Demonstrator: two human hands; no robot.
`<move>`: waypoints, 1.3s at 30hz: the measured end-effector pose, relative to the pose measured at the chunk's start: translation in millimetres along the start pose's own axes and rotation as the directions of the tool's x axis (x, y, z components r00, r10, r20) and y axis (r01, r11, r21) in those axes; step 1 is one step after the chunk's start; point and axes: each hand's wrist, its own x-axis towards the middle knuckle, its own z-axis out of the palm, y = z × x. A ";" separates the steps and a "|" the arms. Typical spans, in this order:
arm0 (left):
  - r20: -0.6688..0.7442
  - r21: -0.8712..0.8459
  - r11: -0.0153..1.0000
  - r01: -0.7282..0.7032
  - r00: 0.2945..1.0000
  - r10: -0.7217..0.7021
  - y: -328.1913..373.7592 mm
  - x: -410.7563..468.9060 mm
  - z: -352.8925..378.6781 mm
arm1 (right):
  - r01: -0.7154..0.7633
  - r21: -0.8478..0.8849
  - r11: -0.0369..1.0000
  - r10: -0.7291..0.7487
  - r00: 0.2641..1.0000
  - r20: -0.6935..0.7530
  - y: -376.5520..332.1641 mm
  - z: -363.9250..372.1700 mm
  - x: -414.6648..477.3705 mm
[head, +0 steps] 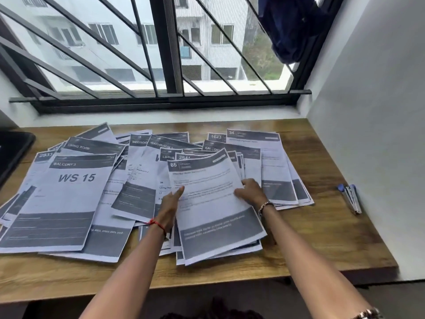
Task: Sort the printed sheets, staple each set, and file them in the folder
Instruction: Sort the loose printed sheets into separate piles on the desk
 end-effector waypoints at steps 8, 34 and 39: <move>-0.065 0.019 1.000 -0.021 0.998 0.023 -6.7 1.3 3.5 | -0.268 -0.101 0.958 0.208 0.894 -0.397 18.8 -44.8 33.4; -0.043 0.048 0.997 -0.060 0.997 0.062 -14.9 9.2 1.2 | -0.424 0.188 0.886 0.452 0.700 -0.553 39.7 -83.0 43.0; -0.042 0.040 0.996 -0.081 0.996 0.083 -15.4 6.0 4.1 | -0.230 0.088 0.969 0.183 0.434 -0.882 17.8 -94.3 31.9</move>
